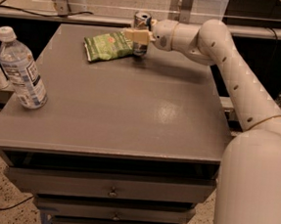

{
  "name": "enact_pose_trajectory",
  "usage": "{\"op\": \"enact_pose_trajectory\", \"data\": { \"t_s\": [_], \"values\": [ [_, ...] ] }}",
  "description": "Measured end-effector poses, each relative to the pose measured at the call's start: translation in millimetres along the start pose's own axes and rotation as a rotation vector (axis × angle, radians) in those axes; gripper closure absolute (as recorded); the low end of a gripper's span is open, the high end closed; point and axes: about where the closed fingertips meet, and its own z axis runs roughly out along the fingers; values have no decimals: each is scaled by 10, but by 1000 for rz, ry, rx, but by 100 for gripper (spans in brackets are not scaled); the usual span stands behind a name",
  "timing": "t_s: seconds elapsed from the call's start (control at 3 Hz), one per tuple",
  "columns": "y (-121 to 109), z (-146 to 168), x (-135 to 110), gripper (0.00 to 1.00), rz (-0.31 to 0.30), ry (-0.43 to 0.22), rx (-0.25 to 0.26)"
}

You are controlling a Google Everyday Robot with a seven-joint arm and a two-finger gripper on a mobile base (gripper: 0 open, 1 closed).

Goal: Move redbull can near green jalapeno chip bag

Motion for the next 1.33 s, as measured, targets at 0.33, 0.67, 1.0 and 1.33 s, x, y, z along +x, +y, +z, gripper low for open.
{"op": "enact_pose_trajectory", "data": {
  "t_s": [0.33, 0.67, 1.0, 1.33],
  "values": [
    [56, 90, 86, 100, 32, -2, -15],
    [87, 137, 115, 100, 46, -3, -24],
    [117, 172, 140, 100, 57, 1, -33],
    [133, 160, 169, 84, 73, 15, -28]
  ]
}}
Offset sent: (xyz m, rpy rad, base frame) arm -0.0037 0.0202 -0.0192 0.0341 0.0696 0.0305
